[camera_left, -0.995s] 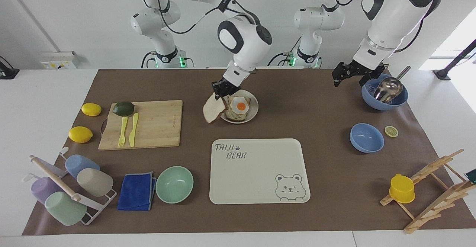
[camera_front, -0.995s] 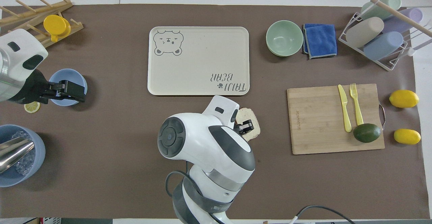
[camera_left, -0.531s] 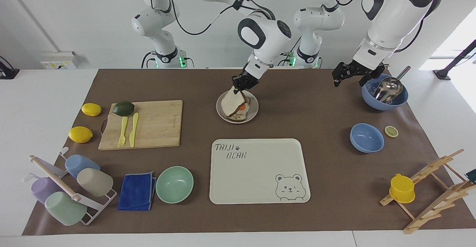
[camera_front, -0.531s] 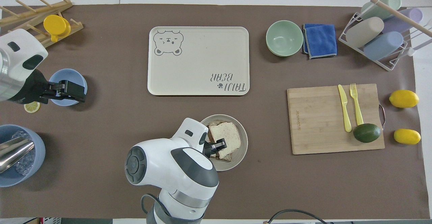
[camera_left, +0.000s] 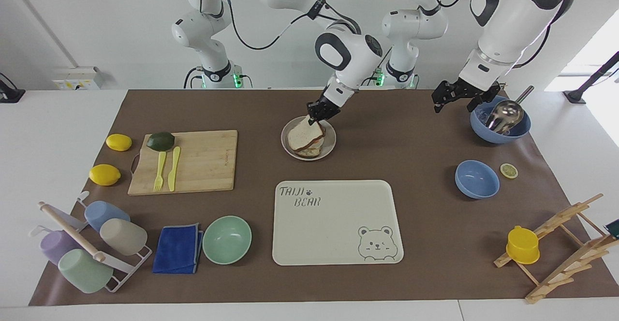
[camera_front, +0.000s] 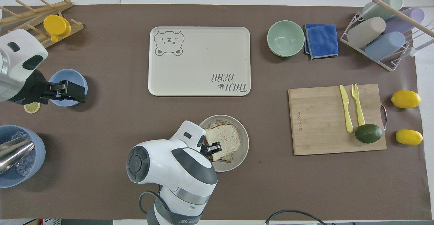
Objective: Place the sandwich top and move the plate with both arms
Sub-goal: 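Carry the bread slice with the right gripper onto the egg plate, then release the bread on the egg and withdraw the right gripper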
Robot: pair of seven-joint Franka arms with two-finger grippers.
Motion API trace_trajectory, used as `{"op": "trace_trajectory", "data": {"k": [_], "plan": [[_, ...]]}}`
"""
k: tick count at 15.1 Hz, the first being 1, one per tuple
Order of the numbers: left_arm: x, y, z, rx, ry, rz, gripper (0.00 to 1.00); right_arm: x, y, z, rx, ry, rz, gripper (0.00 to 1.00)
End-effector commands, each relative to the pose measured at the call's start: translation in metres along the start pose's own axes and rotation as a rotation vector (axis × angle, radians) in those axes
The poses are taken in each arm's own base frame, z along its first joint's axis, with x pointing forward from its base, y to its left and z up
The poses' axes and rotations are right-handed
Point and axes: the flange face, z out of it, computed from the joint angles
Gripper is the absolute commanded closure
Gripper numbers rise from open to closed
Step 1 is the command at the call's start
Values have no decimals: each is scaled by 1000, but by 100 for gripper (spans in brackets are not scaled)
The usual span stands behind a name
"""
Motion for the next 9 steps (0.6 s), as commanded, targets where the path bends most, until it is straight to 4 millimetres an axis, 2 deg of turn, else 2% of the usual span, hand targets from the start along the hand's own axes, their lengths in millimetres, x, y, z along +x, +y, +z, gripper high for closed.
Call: {"op": "trace_trajectory", "data": {"k": [1,2,3,4,5,6,7,9], "plan": [[-5,-3,-2,7,17,2,0,3,1,2,58,-9,34,53],[-5,-3,-3,6,19,2,0,4,0,-2,68,-10,37,35],[-5,-3,-3,7,19,2,0,5,0,-5,87,-16,45,3],[-6,-3,-2,8,13,2,0,6,0,-7,109,-24,52,0],[-6,-3,-1,8,10,2,0,15,17,-15,147,-12,84,0],[-5,-3,-2,7,16,2,0,28,48,-29,191,6,126,0],[-5,-3,-2,7,17,2,0,41,87,-40,232,15,160,0],[-5,-3,-3,7,19,2,0,52,177,-63,315,8,237,0]]}}
